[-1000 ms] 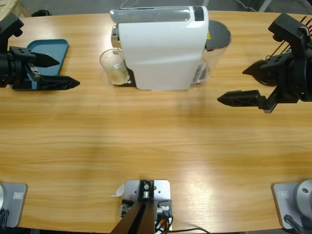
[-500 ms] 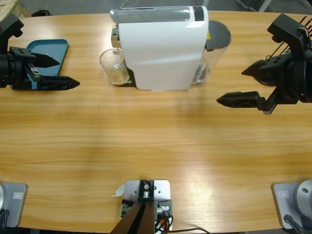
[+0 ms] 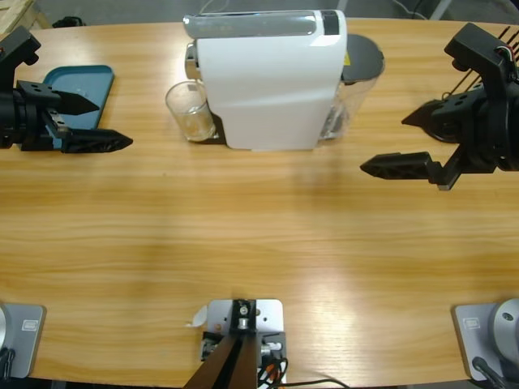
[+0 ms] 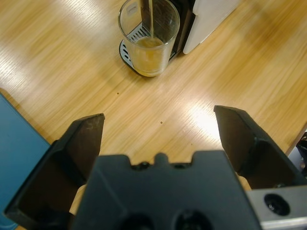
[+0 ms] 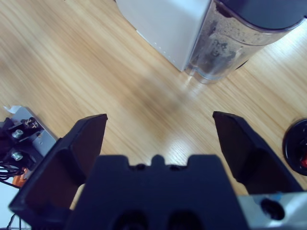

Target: Pour coffee

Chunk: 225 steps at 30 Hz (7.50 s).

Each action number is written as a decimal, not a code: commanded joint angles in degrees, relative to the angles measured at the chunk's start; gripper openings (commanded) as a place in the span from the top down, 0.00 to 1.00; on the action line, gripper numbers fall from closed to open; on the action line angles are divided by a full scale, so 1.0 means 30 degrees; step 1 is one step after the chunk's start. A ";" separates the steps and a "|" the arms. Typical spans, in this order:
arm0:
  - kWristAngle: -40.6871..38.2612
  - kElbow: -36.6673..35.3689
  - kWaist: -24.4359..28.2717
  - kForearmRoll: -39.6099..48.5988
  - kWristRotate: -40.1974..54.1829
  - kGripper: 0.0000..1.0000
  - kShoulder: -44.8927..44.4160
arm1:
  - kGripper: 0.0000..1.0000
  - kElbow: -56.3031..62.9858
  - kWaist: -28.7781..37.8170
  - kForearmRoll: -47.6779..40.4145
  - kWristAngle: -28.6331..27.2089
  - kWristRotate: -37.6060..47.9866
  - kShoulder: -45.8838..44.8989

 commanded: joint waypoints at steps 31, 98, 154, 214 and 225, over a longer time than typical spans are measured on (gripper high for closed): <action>0.0725 0.0638 0.0438 -0.0108 0.0061 0.00 0.0322 | 0.00 0.0506 0.0318 -0.0177 0.0451 0.0158 0.0666; 0.0830 -0.0229 0.0438 -0.0061 -0.0027 0.00 -0.0346 | 0.00 0.0512 0.0318 -0.0207 0.0621 0.0158 0.0918; 0.0742 -0.1618 0.0432 0.0806 0.0406 0.00 0.0586 | 0.00 0.0512 0.0318 -0.0529 0.0697 0.0158 0.1715; -0.5498 -0.1688 0.1170 -0.7238 0.7403 0.00 0.9680 | 0.00 0.0951 0.0318 0.0174 0.2455 -0.0902 0.3947; -0.4824 -0.2455 0.0994 -0.7233 0.7502 0.00 1.0600 | 0.00 0.0799 0.0318 0.0145 0.2707 -0.1113 0.4275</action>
